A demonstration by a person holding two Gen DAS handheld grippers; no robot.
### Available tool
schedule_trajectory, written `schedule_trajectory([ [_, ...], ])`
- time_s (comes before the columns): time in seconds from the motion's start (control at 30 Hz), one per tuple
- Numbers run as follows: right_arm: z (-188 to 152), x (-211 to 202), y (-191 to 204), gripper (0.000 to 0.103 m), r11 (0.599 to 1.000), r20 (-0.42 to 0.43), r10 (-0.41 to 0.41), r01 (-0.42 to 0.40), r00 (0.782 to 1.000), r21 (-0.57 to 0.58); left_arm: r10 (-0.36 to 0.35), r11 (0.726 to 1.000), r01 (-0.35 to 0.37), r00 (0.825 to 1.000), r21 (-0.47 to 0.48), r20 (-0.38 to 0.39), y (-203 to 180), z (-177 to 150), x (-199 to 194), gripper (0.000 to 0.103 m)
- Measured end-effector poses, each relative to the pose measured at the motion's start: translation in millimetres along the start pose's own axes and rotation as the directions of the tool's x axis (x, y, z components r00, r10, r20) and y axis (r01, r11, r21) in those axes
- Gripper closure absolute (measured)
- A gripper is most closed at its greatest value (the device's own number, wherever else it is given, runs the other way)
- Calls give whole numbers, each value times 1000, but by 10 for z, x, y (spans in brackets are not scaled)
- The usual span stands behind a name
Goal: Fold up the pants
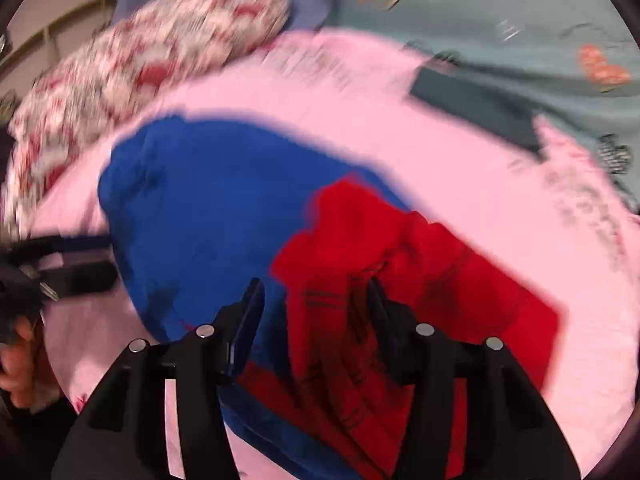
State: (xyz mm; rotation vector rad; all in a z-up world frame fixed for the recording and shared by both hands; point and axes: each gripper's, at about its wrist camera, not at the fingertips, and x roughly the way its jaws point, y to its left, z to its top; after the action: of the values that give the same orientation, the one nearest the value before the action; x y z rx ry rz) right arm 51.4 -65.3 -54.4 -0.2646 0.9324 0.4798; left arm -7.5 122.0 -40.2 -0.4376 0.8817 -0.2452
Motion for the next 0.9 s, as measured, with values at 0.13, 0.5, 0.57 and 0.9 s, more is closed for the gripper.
schedule_trajectory([
  [0.13,-34,-429,-216,36,972,130,204,-216,970,88,21,1000,-21,1000,4,18,32,10,-73,14],
  [0.5,-431,-1087,-1220,46,903,216,26,-116,976,414,-180,948,167,983,271,24,-1142,210,24,11],
  [0.57,-472,-906,-1149,51,921,143,22,-75,990,381,-178,942,172,984,289,-5,-1348,270,273,11],
  [0.9,-620,-606,-1171,51,932,55,45,-62,997,358,-103,985,116,989,126,-102,-1025,280,832,14],
])
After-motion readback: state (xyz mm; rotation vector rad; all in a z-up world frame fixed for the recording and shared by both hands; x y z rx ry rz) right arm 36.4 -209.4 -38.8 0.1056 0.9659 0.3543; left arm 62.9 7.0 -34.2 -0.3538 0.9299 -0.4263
